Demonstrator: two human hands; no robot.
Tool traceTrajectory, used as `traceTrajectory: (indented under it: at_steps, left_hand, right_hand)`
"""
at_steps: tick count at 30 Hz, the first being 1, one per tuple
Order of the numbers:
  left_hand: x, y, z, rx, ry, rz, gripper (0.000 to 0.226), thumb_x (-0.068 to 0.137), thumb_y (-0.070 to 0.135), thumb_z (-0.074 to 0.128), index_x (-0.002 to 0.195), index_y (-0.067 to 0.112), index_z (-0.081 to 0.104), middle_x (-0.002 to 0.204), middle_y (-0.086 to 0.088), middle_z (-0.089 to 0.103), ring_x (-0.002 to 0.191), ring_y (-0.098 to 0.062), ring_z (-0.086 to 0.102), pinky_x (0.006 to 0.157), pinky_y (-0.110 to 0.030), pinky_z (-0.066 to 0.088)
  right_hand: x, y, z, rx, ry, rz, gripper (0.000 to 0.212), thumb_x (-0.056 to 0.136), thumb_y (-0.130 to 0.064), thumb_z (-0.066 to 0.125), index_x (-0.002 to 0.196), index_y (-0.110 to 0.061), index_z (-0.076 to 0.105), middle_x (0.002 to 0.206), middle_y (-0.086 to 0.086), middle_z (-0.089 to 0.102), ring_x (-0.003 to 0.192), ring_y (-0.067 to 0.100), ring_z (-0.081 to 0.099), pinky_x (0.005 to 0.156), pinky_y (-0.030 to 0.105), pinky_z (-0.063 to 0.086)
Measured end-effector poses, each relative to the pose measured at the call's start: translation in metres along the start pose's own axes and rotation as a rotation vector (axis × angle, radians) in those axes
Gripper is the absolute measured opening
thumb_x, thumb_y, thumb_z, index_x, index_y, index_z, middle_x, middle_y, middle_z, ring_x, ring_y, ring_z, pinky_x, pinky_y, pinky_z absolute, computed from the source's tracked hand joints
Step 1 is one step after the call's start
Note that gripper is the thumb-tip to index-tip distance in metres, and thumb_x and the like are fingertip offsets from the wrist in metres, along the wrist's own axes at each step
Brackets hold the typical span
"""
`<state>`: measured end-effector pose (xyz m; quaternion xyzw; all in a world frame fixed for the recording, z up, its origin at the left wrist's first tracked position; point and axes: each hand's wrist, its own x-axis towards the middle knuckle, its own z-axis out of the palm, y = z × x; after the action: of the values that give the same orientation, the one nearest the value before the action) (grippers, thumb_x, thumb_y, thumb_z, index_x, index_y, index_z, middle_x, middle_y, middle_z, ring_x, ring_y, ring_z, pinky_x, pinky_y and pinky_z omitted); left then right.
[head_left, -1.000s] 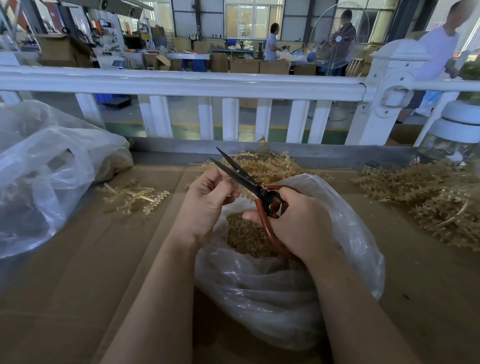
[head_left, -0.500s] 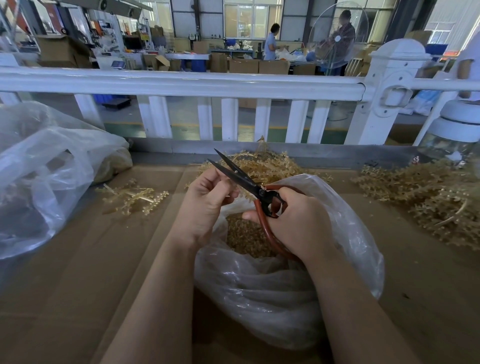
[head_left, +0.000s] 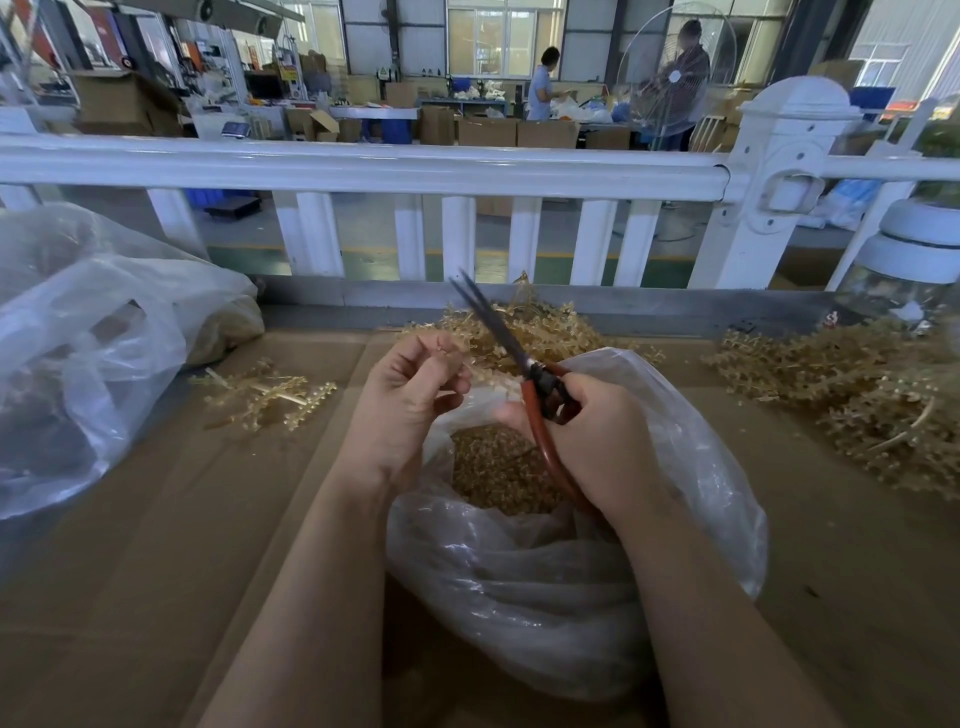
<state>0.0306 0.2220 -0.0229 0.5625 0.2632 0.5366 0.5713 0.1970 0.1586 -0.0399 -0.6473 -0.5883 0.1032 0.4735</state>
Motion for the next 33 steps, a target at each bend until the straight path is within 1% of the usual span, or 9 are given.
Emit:
traceTrajectory:
  at_steps: [3, 6, 8, 12, 16, 21, 26, 30, 33]
  left_hand:
    - [0.0, 0.002, -0.001, -0.046, -0.003, -0.012, 0.028, 0.096, 0.0, 0.052, 0.078, 0.021, 0.059, 0.07, 0.001, 0.056, 0.065, -0.011, 0.051, 0.065, -0.019, 0.046]
    - [-0.001, 0.003, 0.0, -0.044, -0.007, -0.017, 0.024, 0.095, 0.001, 0.054, 0.08, 0.019, 0.058, 0.07, 0.001, 0.058, 0.065, -0.01, 0.051, 0.066, -0.019, 0.045]
    - [-0.001, 0.003, 0.0, -0.046, -0.015, -0.019, 0.024, 0.094, -0.001, 0.055, 0.08, 0.018, 0.057, 0.071, 0.001, 0.059, 0.066, -0.011, 0.051, 0.066, -0.02, 0.044]
    - [-0.001, 0.004, -0.002, -0.054, -0.037, -0.056, 0.023, 0.091, -0.005, 0.055, 0.08, 0.014, 0.057, 0.073, 0.0, 0.062, 0.067, -0.013, 0.053, 0.066, -0.023, 0.044]
    - [-0.001, 0.005, -0.004, -0.058, -0.109, -0.184, 0.009, 0.077, 0.013, 0.058, 0.085, 0.012, 0.055, 0.078, -0.004, 0.066, 0.064, -0.013, 0.057, 0.06, -0.024, 0.043]
    - [-0.001, 0.005, -0.005, -0.016, -0.122, -0.329, 0.032, 0.078, 0.047, 0.065, 0.081, 0.016, 0.061, 0.073, -0.005, 0.061, 0.056, -0.013, 0.052, 0.052, -0.023, 0.039]
    - [-0.005, 0.005, -0.005, 0.113, -0.212, -0.346, 0.027, 0.075, 0.039, 0.069, 0.076, 0.013, 0.075, 0.072, -0.01, 0.07, 0.054, -0.014, 0.055, 0.052, -0.022, 0.037]
    - [-0.007, 0.006, -0.006, 0.171, -0.335, -0.367, 0.023, 0.075, 0.033, 0.072, 0.083, 0.012, 0.078, 0.073, -0.006, 0.071, 0.061, -0.011, 0.054, 0.057, -0.02, 0.038]
    - [-0.007, 0.006, -0.006, 0.109, -0.327, -0.335, 0.018, 0.075, 0.026, 0.072, 0.083, 0.011, 0.079, 0.072, -0.005, 0.072, 0.06, -0.009, 0.056, 0.058, -0.017, 0.043]
  right_hand:
    - [0.003, -0.002, -0.001, 0.222, -0.019, 0.116, 0.056, 0.062, -0.079, 0.069, 0.071, -0.024, 0.068, 0.062, -0.011, 0.067, 0.056, 0.001, 0.062, 0.054, 0.015, 0.047]
    - [0.003, -0.005, -0.003, 0.383, -0.069, 0.176, 0.046, 0.077, -0.055, 0.077, 0.076, -0.009, 0.071, 0.057, 0.001, 0.063, 0.053, 0.013, 0.059, 0.057, 0.027, 0.05]
    - [0.004, -0.007, -0.004, 0.457, -0.073, 0.2, 0.03, 0.086, -0.037, 0.078, 0.077, -0.009, 0.073, 0.059, 0.004, 0.067, 0.053, 0.013, 0.061, 0.06, 0.022, 0.054]
    - [0.008, -0.007, -0.004, 0.493, -0.035, 0.214, 0.022, 0.089, -0.014, 0.075, 0.067, -0.017, 0.074, 0.069, 0.003, 0.074, 0.074, 0.015, 0.073, 0.081, 0.024, 0.057]
    - [0.007, -0.005, -0.008, 0.543, -0.002, 0.178, 0.016, 0.088, -0.01, 0.074, 0.08, -0.024, 0.073, 0.076, -0.001, 0.075, 0.077, 0.011, 0.073, 0.071, 0.016, 0.056]
    - [0.006, -0.004, -0.01, 0.574, 0.015, 0.133, 0.016, 0.089, -0.007, 0.072, 0.085, -0.022, 0.072, 0.077, -0.012, 0.071, 0.072, 0.002, 0.068, 0.067, 0.013, 0.053]
    - [0.006, -0.003, -0.011, 0.613, 0.031, 0.119, 0.015, 0.089, -0.004, 0.071, 0.089, -0.019, 0.072, 0.078, -0.013, 0.07, 0.072, 0.004, 0.067, 0.072, 0.019, 0.056]
    - [0.005, -0.001, -0.012, 0.717, 0.025, 0.104, 0.021, 0.09, 0.001, 0.068, 0.087, -0.019, 0.072, 0.068, -0.012, 0.063, 0.055, 0.0, 0.058, 0.054, 0.011, 0.047]
    - [0.005, -0.001, -0.013, 0.733, 0.026, 0.083, 0.016, 0.09, -0.006, 0.072, 0.091, -0.022, 0.074, 0.069, -0.014, 0.065, 0.057, -0.002, 0.06, 0.056, 0.011, 0.046]
